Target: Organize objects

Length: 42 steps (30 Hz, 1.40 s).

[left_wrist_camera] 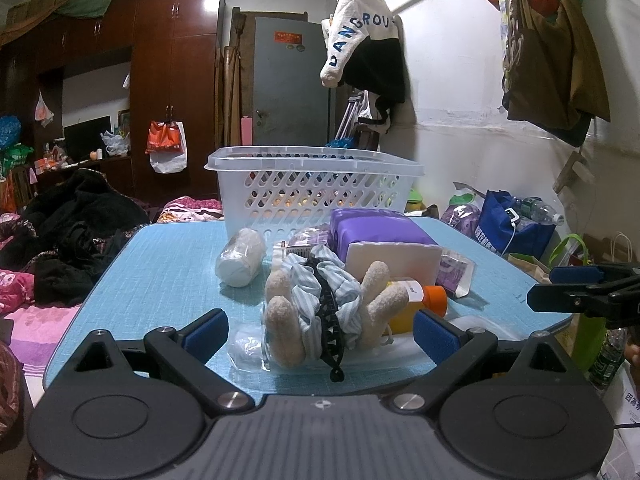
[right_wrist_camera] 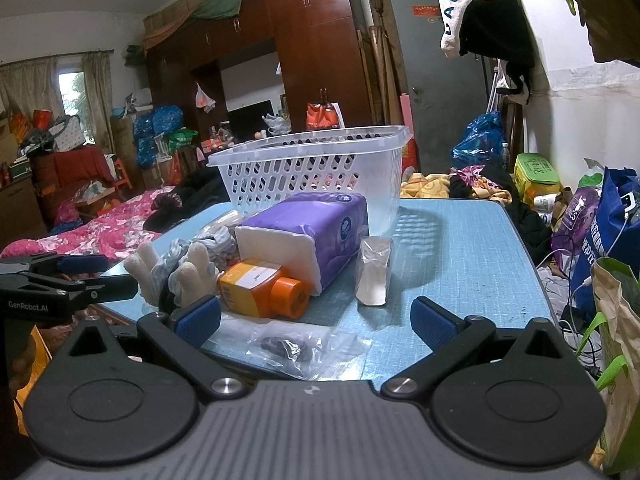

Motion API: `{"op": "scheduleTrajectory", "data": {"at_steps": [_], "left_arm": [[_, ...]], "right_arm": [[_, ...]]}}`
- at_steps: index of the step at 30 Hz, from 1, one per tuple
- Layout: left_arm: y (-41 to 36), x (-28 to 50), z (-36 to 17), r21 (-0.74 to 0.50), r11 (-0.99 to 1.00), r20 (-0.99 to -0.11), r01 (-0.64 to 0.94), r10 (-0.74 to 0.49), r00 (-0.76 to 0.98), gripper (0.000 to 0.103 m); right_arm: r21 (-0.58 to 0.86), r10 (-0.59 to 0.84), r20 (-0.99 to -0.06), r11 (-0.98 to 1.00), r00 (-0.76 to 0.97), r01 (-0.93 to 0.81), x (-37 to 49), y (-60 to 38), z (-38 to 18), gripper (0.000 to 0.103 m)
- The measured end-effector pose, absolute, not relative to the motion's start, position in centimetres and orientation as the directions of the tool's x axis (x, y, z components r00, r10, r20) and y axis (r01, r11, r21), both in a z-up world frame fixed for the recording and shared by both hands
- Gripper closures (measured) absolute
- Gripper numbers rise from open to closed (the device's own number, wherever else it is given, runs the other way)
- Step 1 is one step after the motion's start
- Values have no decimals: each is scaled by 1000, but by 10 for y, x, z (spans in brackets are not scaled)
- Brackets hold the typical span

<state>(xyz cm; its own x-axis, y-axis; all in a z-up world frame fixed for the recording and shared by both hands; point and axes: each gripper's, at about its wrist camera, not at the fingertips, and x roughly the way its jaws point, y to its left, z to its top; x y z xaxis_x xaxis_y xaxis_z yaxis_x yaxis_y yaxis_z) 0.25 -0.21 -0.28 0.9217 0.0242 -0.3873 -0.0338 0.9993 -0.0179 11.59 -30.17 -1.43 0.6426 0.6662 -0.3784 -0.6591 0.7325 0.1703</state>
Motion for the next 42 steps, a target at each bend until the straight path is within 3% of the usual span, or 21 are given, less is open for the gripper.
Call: {"op": "scheduleTrajectory", "data": {"at_steps": [42], "left_arm": [[-2, 2, -2, -17, 999, -387, -37, 27, 922, 3]], "right_arm": [[166, 663, -382, 735, 644, -658, 116, -303, -18, 0]]}}
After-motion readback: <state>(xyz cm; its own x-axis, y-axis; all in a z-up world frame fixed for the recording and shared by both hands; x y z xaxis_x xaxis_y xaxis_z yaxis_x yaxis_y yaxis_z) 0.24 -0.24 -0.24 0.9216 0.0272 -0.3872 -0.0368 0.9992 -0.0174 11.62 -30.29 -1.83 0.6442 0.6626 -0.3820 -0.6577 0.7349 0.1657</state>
